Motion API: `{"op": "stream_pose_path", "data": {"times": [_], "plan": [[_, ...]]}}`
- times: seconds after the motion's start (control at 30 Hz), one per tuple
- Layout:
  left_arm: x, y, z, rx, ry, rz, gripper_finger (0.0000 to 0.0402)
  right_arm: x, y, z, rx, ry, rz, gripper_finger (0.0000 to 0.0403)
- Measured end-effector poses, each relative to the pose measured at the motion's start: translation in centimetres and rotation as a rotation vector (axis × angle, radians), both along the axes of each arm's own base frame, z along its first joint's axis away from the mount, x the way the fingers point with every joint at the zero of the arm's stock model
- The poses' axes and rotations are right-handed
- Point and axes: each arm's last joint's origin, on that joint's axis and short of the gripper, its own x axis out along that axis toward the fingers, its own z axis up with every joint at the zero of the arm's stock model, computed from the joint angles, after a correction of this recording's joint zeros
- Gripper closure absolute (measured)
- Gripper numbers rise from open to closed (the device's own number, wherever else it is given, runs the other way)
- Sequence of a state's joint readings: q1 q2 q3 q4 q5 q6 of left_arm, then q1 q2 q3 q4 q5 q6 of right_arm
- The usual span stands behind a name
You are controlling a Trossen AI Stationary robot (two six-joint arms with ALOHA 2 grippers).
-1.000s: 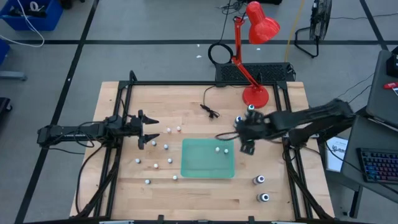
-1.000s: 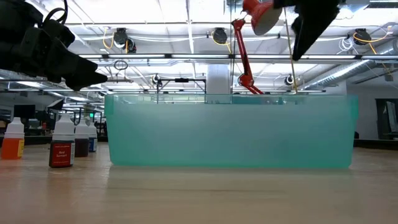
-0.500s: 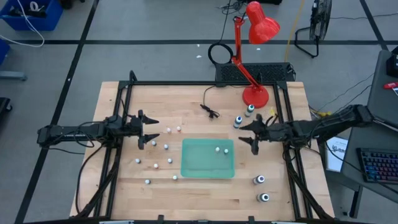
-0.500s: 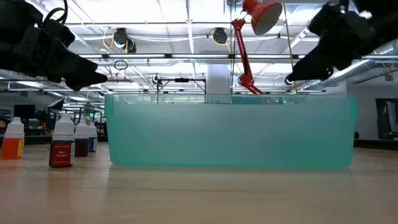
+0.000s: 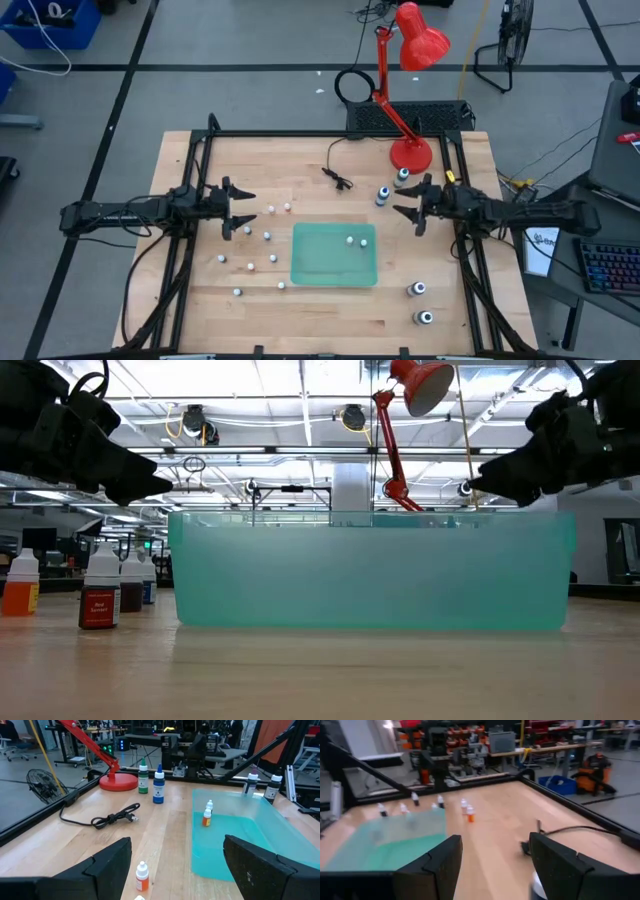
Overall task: Pick & Place food coloring
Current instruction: Put the small yellow food coloring bottle into the light blue bin
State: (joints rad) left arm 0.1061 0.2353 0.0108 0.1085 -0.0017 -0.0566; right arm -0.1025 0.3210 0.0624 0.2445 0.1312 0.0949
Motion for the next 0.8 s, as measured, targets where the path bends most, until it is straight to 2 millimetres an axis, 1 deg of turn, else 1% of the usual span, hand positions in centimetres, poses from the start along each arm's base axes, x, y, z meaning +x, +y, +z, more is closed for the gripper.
{"op": "stream_pose_path", "data": {"times": [0.13,0.27,0.43,0.8], "plan": [[0.0,0.0,-0.01,0.0,0.0,0.0,0.0091,-0.66,-0.09,0.1,-0.045,-0.002,-0.012,0.0184],[0.0,0.0,-0.01,0.0,0.0,0.0,0.0091,-0.93,-0.09,-0.34,-0.084,0.052,-0.011,0.0185],[0.0,0.0,-0.01,0.0,0.001,0.0,0.0091,-0.91,-0.09,-0.39,-0.042,0.047,-0.011,0.0183],[0.04,0.0,0.36,0.004,-0.038,0.0,0.0091,-0.9,-0.08,-0.3,-0.05,0.039,-0.01,0.0183]]}}
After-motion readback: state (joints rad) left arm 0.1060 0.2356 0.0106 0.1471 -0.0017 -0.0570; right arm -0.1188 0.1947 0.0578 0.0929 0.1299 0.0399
